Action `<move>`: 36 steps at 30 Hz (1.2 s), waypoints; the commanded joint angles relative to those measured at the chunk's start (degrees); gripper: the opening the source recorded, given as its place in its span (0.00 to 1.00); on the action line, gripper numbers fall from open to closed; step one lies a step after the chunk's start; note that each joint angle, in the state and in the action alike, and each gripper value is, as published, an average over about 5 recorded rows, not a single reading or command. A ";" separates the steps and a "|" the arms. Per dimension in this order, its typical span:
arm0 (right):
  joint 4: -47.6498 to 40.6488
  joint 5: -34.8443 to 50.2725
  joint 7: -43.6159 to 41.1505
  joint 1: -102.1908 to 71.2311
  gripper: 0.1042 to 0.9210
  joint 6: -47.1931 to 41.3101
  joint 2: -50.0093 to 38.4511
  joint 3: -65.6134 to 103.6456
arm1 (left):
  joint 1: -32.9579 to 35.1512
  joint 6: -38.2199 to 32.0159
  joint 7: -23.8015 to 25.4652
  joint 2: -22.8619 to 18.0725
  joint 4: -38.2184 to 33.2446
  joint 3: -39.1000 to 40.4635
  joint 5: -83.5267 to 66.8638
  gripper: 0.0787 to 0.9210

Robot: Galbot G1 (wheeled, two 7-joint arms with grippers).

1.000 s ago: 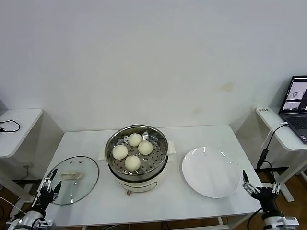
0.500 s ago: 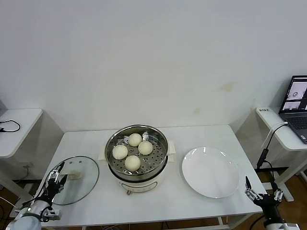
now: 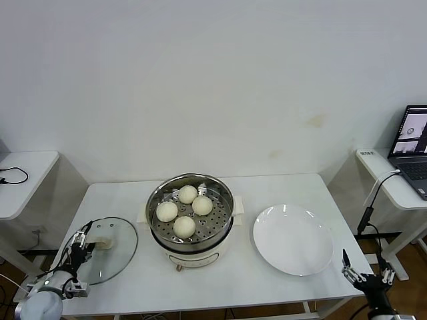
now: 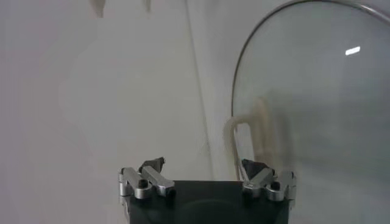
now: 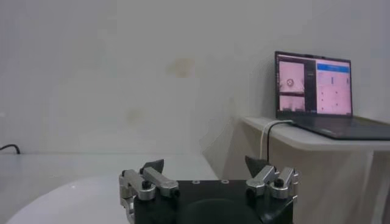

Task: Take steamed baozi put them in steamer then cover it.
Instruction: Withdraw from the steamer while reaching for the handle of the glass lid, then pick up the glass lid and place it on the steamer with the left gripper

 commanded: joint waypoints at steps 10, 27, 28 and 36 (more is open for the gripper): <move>-0.56 -0.37 -0.11 -0.08 0.88 0.27 0.57 -0.29 | -2.86 0.09 0.18 -0.07 4.01 1.03 -0.41 0.79; -0.29 -0.86 -0.27 0.10 0.88 0.26 0.56 -0.88 | 0.82 0.21 -3.54 -0.41 -2.28 -1.21 -4.18 0.20; -0.28 -0.91 -0.29 0.10 0.88 0.27 0.51 -1.01 | 1.31 0.39 -3.80 -0.30 -3.16 -1.57 -4.46 0.17; -0.36 -1.79 -0.71 0.62 0.88 0.12 -0.04 -3.33 | 7.71 7.63 -1.97 2.32 -14.55 -5.28 -10.68 0.08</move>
